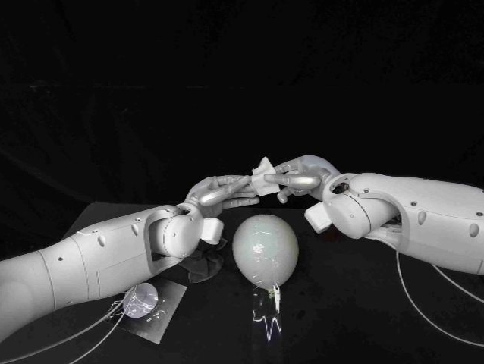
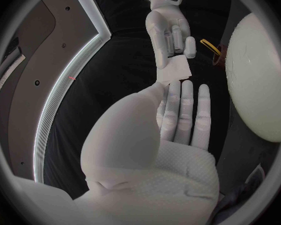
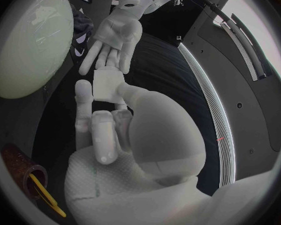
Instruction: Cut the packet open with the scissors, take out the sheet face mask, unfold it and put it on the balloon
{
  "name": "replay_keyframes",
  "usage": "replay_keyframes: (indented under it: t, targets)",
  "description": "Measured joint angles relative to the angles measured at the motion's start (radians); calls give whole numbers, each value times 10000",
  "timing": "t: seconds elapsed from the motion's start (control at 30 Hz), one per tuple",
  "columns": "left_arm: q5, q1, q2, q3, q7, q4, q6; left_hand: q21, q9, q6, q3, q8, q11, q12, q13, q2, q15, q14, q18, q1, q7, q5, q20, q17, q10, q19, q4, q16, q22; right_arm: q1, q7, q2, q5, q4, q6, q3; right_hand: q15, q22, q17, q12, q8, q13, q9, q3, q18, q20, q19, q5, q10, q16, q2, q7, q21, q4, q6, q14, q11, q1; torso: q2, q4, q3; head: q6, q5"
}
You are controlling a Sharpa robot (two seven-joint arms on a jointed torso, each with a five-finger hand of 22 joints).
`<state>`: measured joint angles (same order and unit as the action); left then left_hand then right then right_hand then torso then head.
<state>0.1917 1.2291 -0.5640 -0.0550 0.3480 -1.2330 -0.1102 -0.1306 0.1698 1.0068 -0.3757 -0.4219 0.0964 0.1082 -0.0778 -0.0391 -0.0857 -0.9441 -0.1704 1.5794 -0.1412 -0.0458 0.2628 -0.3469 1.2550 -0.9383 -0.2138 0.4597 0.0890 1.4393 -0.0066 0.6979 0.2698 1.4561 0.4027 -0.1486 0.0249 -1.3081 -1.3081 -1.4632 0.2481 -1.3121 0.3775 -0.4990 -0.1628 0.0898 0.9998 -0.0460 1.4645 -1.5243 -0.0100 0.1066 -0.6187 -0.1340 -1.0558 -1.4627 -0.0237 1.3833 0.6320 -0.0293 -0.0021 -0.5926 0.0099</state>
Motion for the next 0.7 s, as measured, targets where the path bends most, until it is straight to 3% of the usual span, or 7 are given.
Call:
replay_keyframes:
  t: [0.07, 0.2, 0.27, 0.33, 0.7]
  targets:
    - [0, 0, 0, 0, 3, -3, 2, 0, 12, -36, -30, -37, 0, 0, -1, 0, 14, -14, 1, 0, 33, 1, 0, 0, 0, 1, 30, 0, 0, -2, -17, -16, -4, -10, -28, -6, -24, 0, 1, 395, 57, -9, 75, 17, 0, 44, -136, -26, 3, 177, -75, 70, 170, 17, 221, -23, -75, -239, 1, 0, 1, -2, 3]
    - [1, 0, 0, 0, 12, -11, 3, -39, 25, -33, -57, -75, 0, 0, 0, 0, 14, -15, 3, -1, 38, 21, -2, 1, 0, -1, 57, 0, 10, -6, -39, -40, -10, -10, -81, -16, -224, 1, 7, 1486, -262, 32, -39, 512, 0, 135, -356, -40, -120, 612, -391, 284, 337, -154, 707, 193, -315, -828, 1, 1, 1, -5, 9]
    - [1, 0, 0, 0, 23, -19, 3, -39, 26, -29, -107, -76, 1, 0, 5, 27, 14, -14, 5, -30, 43, 41, -36, 6, 0, -35, 92, 0, 10, -9, -44, -47, -11, -7, -96, -22, -377, 2, 143, 2098, -518, 88, -155, 927, 0, 235, -514, -40, -405, 863, -789, 467, 480, -319, 1168, 496, -513, -1217, 1, 2, 1, -10, 10]
    - [1, 0, 0, 0, 36, -30, 1, -39, 27, -64, -195, -141, -28, 0, 9, 39, 41, -42, 6, -48, 79, 41, -36, 11, 29, -35, 113, 0, 26, -11, -45, -46, -11, -7, -102, -26, -483, 3, 277, 2328, -628, 87, -210, 1157, 1, 305, -612, -39, -573, 975, -972, 579, 589, -387, 1381, 629, -573, -1265, 1, 2, 2, -12, 10]
    - [-40, -1, -13, 0, 112, -64, -65, -117, 26, -122, -403, -304, -32, 0, 9, 45, 51, -123, 11, -61, 91, 2, -36, 38, 106, -34, 264, -9, 71, -37, 13, 71, 60, 0, -35, -43, -534, 54, 399, 2462, -667, 143, -225, 1725, 8, 393, -699, -40, -676, 1012, -1280, 627, 710, -568, 1501, 680, -606, -1366, 1, 2, 3, 5, 17]
